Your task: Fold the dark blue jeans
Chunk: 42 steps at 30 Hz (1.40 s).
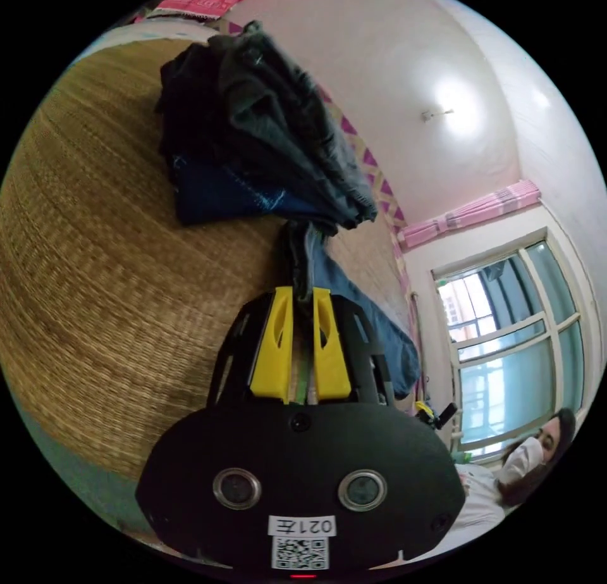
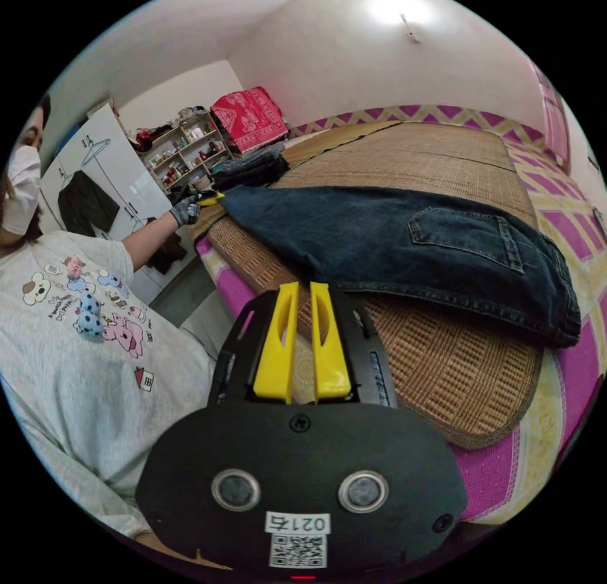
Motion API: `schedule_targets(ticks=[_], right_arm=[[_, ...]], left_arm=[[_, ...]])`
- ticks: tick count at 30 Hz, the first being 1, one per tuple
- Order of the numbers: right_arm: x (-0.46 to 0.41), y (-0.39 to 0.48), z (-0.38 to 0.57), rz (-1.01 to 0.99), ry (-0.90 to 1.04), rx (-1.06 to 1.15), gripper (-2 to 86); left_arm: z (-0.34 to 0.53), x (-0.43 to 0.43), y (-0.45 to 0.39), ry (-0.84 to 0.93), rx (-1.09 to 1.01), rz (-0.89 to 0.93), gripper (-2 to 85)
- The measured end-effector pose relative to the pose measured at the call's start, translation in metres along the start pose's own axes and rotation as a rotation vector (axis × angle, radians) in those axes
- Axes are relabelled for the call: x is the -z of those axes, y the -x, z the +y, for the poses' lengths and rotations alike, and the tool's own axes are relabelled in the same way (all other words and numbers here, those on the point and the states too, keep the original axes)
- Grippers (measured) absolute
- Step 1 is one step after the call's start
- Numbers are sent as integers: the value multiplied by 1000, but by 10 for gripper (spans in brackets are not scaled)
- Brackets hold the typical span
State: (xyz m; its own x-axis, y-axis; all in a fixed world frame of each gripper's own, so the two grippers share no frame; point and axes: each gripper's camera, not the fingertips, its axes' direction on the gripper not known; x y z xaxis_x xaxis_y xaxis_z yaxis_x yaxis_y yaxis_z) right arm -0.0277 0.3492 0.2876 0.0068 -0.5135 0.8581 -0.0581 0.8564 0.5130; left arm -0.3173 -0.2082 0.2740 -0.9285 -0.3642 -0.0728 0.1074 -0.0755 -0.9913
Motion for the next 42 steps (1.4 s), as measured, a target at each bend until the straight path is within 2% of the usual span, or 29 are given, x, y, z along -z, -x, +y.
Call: schedule_targets(ticks=[4, 8, 13, 15, 18, 21, 26, 29, 31, 32, 37, 42], right_arm=[[24, -24, 15, -16, -52, -54, 11], [44, -48, 30, -39, -107, -104, 5], [66, -72, 48, -44, -149, -130, 0], [72, -77, 53, -46, -160, -136, 0], [84, -85, 62, -51, -177, -152, -1], [96, -94, 71, -40, -182, -175, -1], [123, -116, 78, -4, -220, -223, 5], [135, -139, 73, 46, -253, -299, 31], [148, -167, 68, 76, -308, -438, 68], [152, -175, 67, 75, -327, -480, 76], [182, -252, 79, -30, -540, -850, 126], [179, -299, 62, -42, -584, -987, 156]], left_arm=[[18, -2, -96, -60, -205, -76, 45], [63, -34, -236, -68, -503, -100, 45], [140, -144, -361, 25, -757, -95, 46], [183, -227, -391, 126, -806, -67, 46], [239, -339, -399, 297, -799, -77, 46], [285, -410, -387, 395, -806, -133, 45], [320, -404, -404, 294, -855, -76, 44], [344, -438, -400, 363, -872, -120, 46], [355, -463, -383, 445, -827, -77, 51], [358, -458, -375, 395, -796, -1, 54], [379, -446, -364, 421, -876, 199, 56], [396, -405, -346, 358, -924, 246, 19]])
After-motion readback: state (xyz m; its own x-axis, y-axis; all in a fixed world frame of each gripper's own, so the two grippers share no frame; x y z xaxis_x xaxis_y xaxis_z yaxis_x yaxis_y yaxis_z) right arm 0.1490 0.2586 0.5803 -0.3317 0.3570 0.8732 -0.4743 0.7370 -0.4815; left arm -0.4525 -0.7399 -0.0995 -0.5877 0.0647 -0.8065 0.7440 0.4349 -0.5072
